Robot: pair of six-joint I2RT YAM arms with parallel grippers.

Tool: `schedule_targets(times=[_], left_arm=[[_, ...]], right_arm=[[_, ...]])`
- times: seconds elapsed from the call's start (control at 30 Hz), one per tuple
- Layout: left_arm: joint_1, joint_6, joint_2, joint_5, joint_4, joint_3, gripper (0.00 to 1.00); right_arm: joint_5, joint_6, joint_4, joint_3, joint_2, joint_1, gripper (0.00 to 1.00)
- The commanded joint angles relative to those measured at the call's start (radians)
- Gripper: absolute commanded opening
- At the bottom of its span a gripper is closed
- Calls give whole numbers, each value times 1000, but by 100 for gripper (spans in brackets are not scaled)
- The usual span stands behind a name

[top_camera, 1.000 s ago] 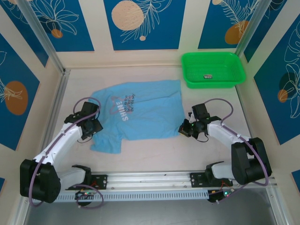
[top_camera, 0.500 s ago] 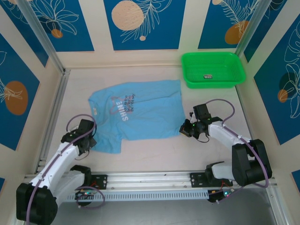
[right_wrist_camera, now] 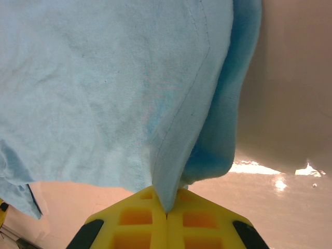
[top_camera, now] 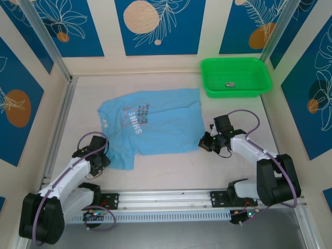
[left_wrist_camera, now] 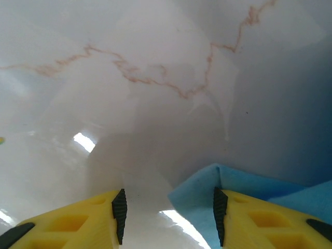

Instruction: Fold and stack the t-shirts

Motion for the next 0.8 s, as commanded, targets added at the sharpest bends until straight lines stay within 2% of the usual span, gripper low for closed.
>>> schedule_targets(times=[0.0,0.5,0.77], left_arm=[[21,31,39,49,54,-1,49],[56,94,128,102,166,21,37],[62,114,181,119,198,40,25]], right_arm=[[-27,-13,0,-16,-6,-2,0],[-26,-15,-2,-13,-5,4,0],[-25,-17,-4,-11,-6,5,0]])
